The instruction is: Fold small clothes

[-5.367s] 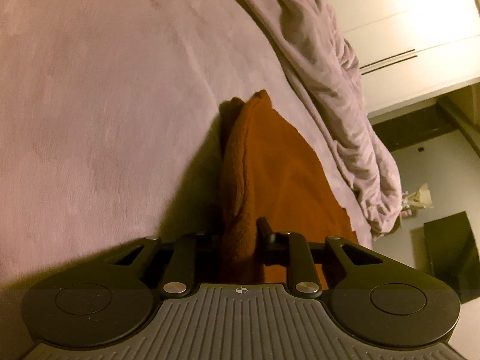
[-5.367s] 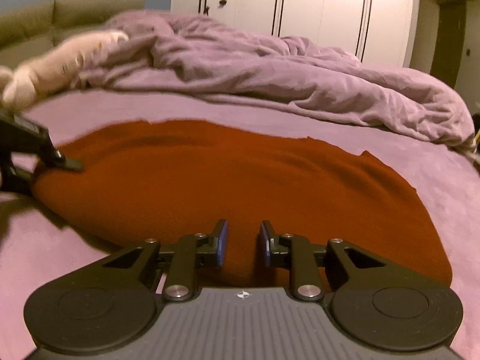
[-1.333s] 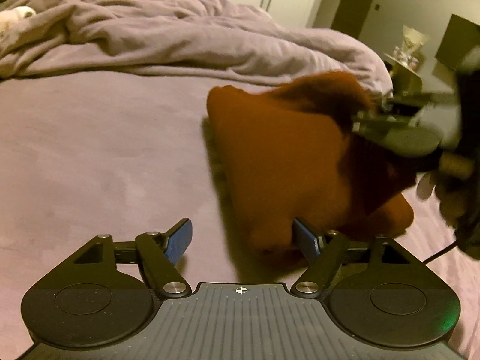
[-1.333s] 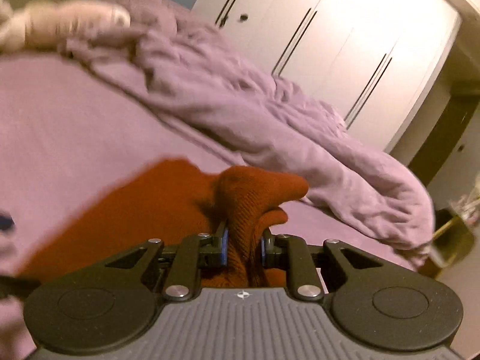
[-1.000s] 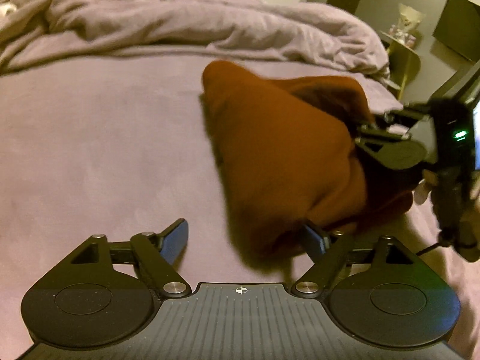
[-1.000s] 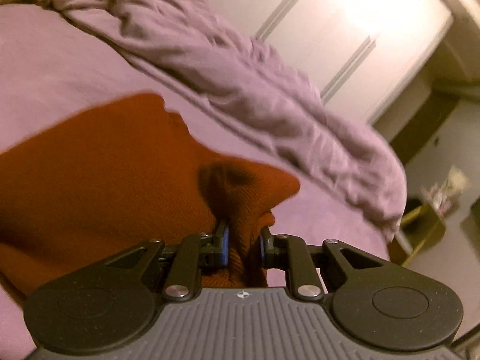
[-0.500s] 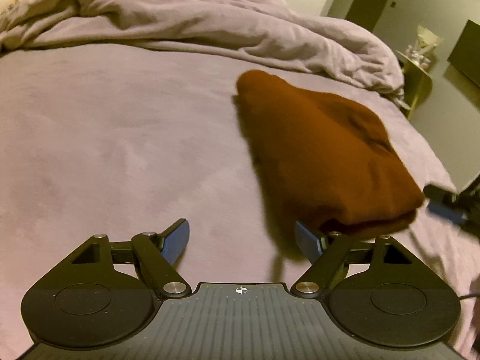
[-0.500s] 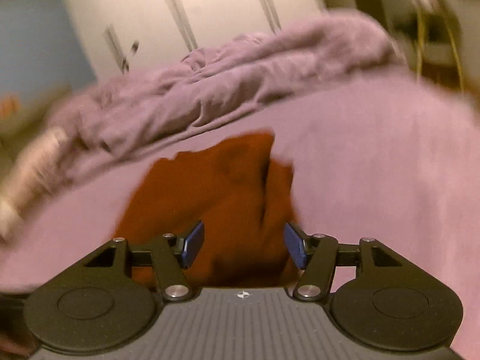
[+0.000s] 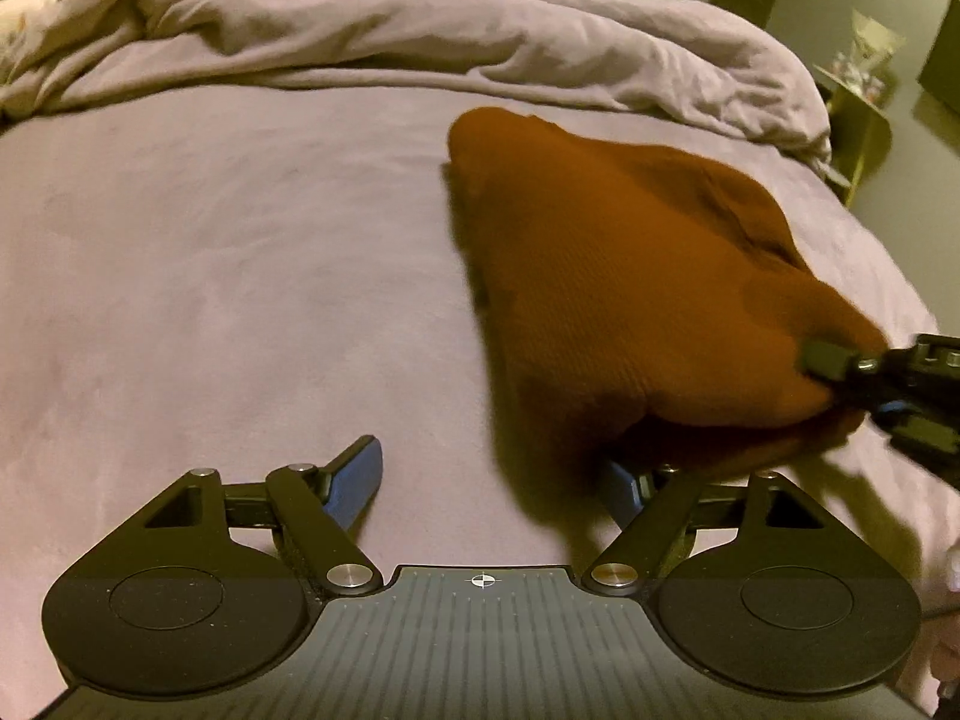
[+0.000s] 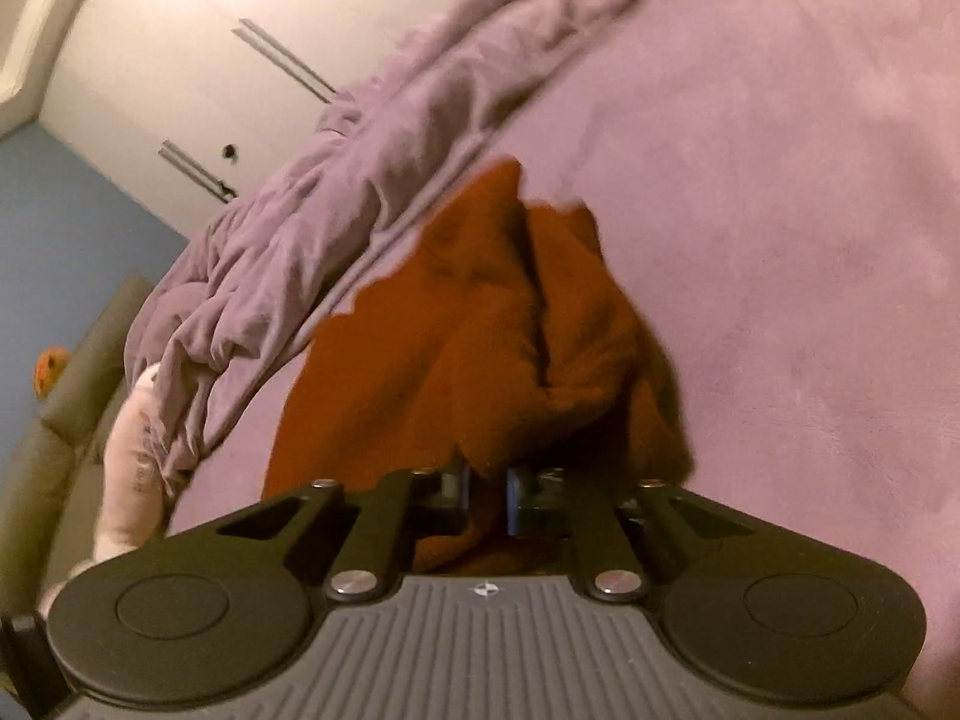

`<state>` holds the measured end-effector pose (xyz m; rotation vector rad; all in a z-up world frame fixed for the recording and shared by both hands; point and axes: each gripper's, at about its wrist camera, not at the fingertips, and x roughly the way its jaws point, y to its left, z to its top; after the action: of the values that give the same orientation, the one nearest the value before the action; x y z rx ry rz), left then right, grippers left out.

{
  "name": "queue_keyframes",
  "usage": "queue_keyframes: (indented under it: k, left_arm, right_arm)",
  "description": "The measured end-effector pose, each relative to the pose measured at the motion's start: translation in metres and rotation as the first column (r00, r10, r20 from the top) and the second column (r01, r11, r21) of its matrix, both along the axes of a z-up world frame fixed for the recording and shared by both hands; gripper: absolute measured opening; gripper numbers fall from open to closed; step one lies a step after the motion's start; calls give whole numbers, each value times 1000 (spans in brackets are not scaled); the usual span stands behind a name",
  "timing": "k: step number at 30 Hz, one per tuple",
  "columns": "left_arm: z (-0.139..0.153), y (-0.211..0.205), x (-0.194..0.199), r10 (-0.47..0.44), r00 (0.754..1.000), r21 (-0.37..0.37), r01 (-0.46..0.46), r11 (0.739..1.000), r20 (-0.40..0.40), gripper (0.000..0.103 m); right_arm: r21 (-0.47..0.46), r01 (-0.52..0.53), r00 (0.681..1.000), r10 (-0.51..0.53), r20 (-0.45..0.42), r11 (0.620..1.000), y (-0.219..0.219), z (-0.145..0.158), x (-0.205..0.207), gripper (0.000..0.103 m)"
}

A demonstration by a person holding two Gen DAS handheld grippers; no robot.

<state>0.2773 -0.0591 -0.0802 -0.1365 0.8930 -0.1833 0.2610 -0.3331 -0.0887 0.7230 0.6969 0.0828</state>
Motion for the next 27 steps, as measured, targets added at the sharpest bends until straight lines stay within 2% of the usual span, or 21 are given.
queue_keyframes:
  k: [1, 3, 5, 6, 7, 9, 10, 11, 12, 14, 16, 18, 21, 22, 24, 27]
  left_arm:
    - [-1, 2, 0, 2, 1000, -7, -2, 1000, -1, 81]
    - [-3, 6, -2, 3, 1000, -12, -3, 1000, -3, 81]
    - [-4, 9, -5, -8, 1000, -9, 8, 1000, 0, 82]
    - [-3, 12, -7, -16, 1000, -3, 16, 1000, -3, 82]
    - [-2, 16, -10, -21, 1000, 0, 21, 1000, -3, 82]
    - [5, 28, -17, -2, 1000, 37, 2, 999, 4, 81]
    - [9, 34, -20, 21, 1000, 75, -22, 997, 18, 80]
    - [13, 41, -22, 41, 998, 109, -45, 993, 38, 80]
    - [19, 47, -21, 60, 996, 121, -67, 990, 64, 80]
    - [32, 53, -12, 80, 993, 80, -86, 993, 84, 80]
    - [44, 47, 3, 72, 993, 12, -74, 997, 94, 81]
    - [54, 32, 20, 33, 993, -51, -27, 998, 115, 85]
    - [54, 9, 52, 35, 994, -98, -24, 995, 108, 86]
    - [50, 2, 63, 36, 994, -100, -26, 995, 100, 86]
    - [39, -10, 83, 89, 993, -57, -84, 995, 80, 86]
    - [19, -23, 103, 79, 995, -35, -77, 996, 58, 90]
  right_arm:
    - [-34, 9, 999, -8, 34, 999, 1, 7, -4, 7]
    - [-3, 49, 995, -48, 85, 999, -7, 12, -12, 7]
    - [-6, 65, 996, -65, 54, 998, -14, 2, -13, 7]
    - [-54, 52, 999, -52, -2, 997, -14, -8, -11, 7]
    - [-85, 22, 1000, -24, -18, 996, -13, -13, -11, 6]
    - [-155, -33, 999, 34, 2, 987, -13, -4, -17, 8]
    - [-214, -34, 999, 35, 4, 976, -12, 6, -21, 17]
    - [-272, -15, 1000, 20, 16, 962, -12, 14, -26, 24]
    - [-336, 5, 999, 8, 37, 942, -12, 23, -29, 25]
    - [-442, 63, 996, -26, 89, 895, -10, 41, -30, 25]
    - [-466, 60, 993, -3, 121, 883, -5, 52, -16, 25]
    - [-490, 6, 991, 62, 122, 872, 8, 57, 9, 25]
    - [-579, -95, 982, 173, 81, 810, 38, 54, 59, 24]
    - [-594, -117, 980, 190, 63, 796, 45, 52, 74, 24]
    - [-619, -139, 975, 214, 50, 773, 55, 50, 97, 24]
    - [-640, -162, 979, 204, -8, 751, 56, 35, 126, 24]
